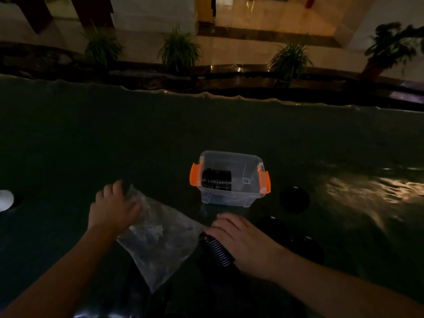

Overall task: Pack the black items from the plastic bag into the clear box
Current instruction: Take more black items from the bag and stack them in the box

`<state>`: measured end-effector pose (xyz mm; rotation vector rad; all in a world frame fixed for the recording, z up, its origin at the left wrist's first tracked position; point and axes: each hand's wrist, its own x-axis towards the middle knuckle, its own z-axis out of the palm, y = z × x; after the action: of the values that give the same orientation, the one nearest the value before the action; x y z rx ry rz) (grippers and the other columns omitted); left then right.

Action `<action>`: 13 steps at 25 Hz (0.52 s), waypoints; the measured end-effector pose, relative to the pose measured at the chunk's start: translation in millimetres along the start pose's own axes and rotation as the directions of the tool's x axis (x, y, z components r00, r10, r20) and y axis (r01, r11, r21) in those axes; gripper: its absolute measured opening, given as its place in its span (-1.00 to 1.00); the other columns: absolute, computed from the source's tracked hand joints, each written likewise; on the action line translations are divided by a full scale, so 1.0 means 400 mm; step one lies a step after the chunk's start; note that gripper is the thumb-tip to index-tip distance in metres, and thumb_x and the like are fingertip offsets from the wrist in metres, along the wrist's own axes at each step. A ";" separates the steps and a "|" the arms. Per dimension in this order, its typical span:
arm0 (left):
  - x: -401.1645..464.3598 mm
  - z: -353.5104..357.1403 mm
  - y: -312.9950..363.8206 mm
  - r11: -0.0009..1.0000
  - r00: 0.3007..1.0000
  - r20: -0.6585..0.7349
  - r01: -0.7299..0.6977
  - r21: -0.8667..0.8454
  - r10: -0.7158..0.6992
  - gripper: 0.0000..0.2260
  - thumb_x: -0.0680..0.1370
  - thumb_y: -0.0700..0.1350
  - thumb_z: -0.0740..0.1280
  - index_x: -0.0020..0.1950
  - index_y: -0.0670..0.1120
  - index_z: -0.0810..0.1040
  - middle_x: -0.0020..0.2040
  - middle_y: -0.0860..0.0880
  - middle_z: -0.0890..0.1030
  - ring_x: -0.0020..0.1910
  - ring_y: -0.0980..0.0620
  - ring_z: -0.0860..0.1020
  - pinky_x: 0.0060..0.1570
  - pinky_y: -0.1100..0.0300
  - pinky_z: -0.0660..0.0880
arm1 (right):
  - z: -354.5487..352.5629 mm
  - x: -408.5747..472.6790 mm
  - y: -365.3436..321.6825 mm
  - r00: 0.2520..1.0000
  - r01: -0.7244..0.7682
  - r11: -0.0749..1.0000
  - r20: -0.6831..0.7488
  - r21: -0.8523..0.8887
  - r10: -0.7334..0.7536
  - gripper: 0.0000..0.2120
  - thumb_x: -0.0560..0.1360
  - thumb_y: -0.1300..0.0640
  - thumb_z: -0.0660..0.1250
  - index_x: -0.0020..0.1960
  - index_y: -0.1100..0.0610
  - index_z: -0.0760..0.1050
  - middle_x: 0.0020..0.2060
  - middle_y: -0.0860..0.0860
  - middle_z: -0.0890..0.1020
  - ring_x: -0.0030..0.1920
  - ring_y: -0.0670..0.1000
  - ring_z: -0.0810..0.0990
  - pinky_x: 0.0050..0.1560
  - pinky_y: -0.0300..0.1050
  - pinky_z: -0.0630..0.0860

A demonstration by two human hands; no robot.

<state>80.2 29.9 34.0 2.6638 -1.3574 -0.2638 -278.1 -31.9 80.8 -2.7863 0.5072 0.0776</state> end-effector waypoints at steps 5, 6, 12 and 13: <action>-0.099 -0.092 0.209 0.751 0.936 -0.106 -0.333 -0.570 0.335 -0.55 0.47 0.33 0.33 0.29 0.17 0.48 0.22 0.06 0.52 0.16 0.09 0.54 0.05 0.13 0.55 | -0.151 0.011 0.086 0.992 -0.014 0.987 -0.122 0.162 0.034 -0.25 0.44 0.05 0.52 0.52 -0.08 0.23 0.48 -0.08 0.38 0.50 -0.12 0.26 0.52 0.00 0.28; -0.113 -0.105 0.270 0.596 0.918 0.082 -0.182 -0.782 0.388 -0.55 0.44 0.37 0.34 0.28 0.25 0.49 0.23 0.10 0.54 0.18 0.10 0.56 0.06 0.12 0.58 | -0.175 0.014 0.096 0.989 0.025 0.985 -0.150 0.171 0.001 -0.27 0.44 0.03 0.50 0.52 -0.08 0.24 0.48 -0.09 0.36 0.50 -0.14 0.27 0.51 -0.06 0.28; -0.111 -0.062 0.456 -0.009 0.636 0.382 0.522 -0.853 0.671 -0.47 0.49 0.21 0.44 0.43 0.14 0.50 0.39 -0.15 0.55 0.36 -0.21 0.53 0.21 -0.21 0.54 | -0.254 0.034 0.163 0.969 0.008 0.990 -0.246 0.142 0.027 -0.20 0.45 0.13 0.54 0.54 -0.23 0.24 0.49 -0.06 0.14 0.48 -0.12 0.21 0.42 -0.22 0.30; -0.106 -0.049 0.467 -0.062 0.638 0.367 0.546 -0.835 0.677 -0.50 0.51 0.21 0.43 0.43 0.14 0.50 0.38 -0.16 0.56 0.35 -0.21 0.53 0.22 -0.21 0.53 | -0.260 0.034 0.171 0.955 -0.068 0.993 -0.281 0.099 0.094 -0.17 0.43 0.08 0.55 0.54 -0.27 0.20 0.46 -0.07 0.14 0.41 -0.13 0.21 0.38 -0.21 0.31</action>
<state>-86.8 -43.6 95.0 0.8794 -0.6372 -1.8008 -289.6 -129.6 158.5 -2.7011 0.6765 -0.3270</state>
